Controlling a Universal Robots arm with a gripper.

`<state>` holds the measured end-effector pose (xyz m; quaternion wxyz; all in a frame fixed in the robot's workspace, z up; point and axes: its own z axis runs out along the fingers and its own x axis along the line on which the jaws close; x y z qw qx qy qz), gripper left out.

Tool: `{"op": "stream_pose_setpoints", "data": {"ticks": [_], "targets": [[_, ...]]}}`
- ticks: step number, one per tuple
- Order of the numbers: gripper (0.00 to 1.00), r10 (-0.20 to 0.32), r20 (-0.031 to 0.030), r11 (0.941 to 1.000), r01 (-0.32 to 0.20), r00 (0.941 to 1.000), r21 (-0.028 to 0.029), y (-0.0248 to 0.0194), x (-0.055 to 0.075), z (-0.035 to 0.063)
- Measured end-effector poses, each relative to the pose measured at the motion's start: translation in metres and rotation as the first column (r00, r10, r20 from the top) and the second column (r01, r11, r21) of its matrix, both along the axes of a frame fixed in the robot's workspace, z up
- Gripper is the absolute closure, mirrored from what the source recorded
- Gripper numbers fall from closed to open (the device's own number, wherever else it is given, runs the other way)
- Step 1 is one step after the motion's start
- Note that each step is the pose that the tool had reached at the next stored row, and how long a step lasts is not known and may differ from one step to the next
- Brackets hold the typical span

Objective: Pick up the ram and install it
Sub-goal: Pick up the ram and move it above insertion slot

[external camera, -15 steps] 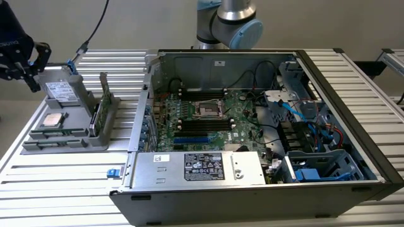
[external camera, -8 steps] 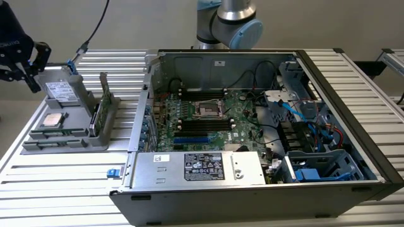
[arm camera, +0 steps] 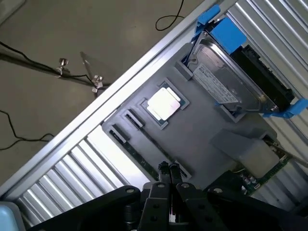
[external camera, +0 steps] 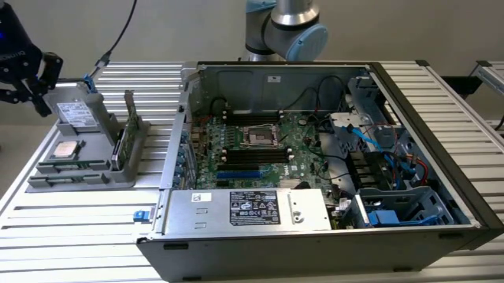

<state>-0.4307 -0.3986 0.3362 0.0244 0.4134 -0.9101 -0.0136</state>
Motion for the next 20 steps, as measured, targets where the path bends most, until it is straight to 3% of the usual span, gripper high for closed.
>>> {"op": "stream_pose_setpoints", "data": {"ticks": [5, 10, 15, 20], "targets": [[0.90, 0.090, 0.0000, 0.9960, -0.090, 0.9960, 0.0000, 0.0000, 0.0000, -0.0010], [0.90, 0.180, 0.0000, 0.9836, -0.180, 0.9836, 0.0000, 0.0000, 0.0000, -0.0021], [0.90, 0.269, -0.0001, 0.9631, -0.269, 0.9631, 0.0000, 0.0000, 0.0000, -0.0031], [0.90, 0.356, 0.0000, 0.9345, -0.356, 0.9345, 0.0000, 0.0000, 0.0000, -0.0041]]}}
